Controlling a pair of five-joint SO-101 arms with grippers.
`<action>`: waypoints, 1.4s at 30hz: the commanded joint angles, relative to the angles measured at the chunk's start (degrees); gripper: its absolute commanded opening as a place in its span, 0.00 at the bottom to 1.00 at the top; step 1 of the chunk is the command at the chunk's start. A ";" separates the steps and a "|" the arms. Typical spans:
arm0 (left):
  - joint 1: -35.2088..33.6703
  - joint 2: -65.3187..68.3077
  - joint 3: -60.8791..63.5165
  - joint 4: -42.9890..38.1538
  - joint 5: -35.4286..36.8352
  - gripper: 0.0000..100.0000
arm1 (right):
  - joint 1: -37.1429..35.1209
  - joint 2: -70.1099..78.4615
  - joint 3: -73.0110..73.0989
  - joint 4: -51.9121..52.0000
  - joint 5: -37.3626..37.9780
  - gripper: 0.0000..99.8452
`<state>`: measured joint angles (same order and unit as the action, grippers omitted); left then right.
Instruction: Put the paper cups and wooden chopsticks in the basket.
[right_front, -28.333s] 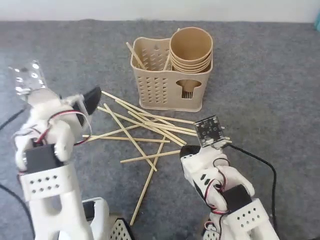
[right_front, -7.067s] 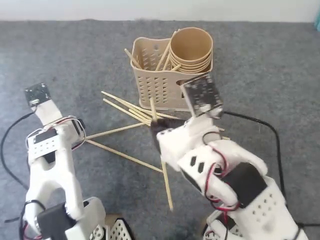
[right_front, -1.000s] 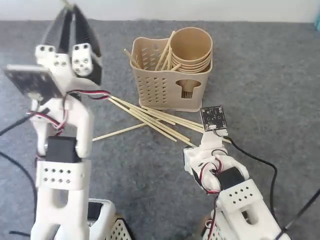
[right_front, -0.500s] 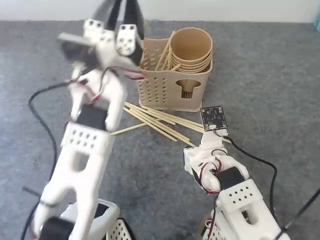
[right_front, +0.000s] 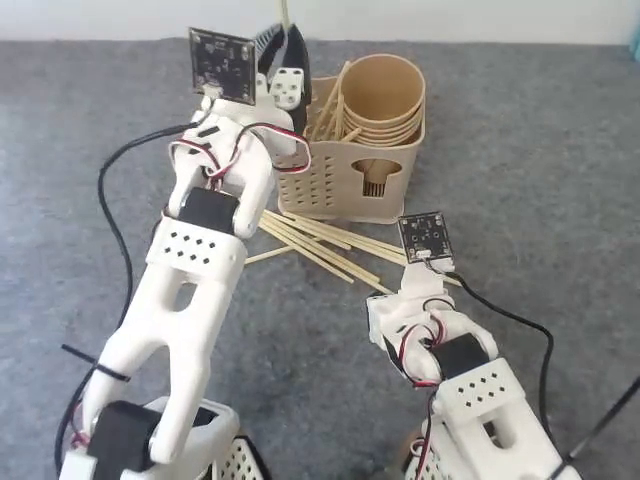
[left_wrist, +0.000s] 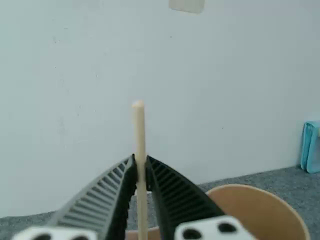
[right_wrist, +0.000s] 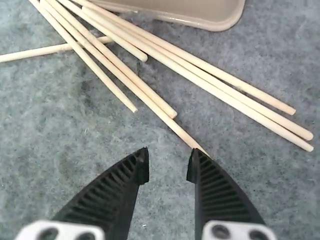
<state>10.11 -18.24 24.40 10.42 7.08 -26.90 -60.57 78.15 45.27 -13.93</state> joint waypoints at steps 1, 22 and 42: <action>-1.32 0.18 -3.21 0.97 -0.44 0.09 | 0.48 -1.01 -0.70 -1.27 1.67 0.14; -22.95 -17.41 -9.27 54.07 -0.26 0.40 | 0.22 -0.40 -0.88 -1.01 1.76 0.14; -24.18 -16.53 27.47 42.81 -30.07 0.19 | 0.22 -0.40 -0.70 -1.27 1.67 0.14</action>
<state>-13.89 -33.71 51.30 56.57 -22.11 -26.90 -60.57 78.15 45.27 -13.23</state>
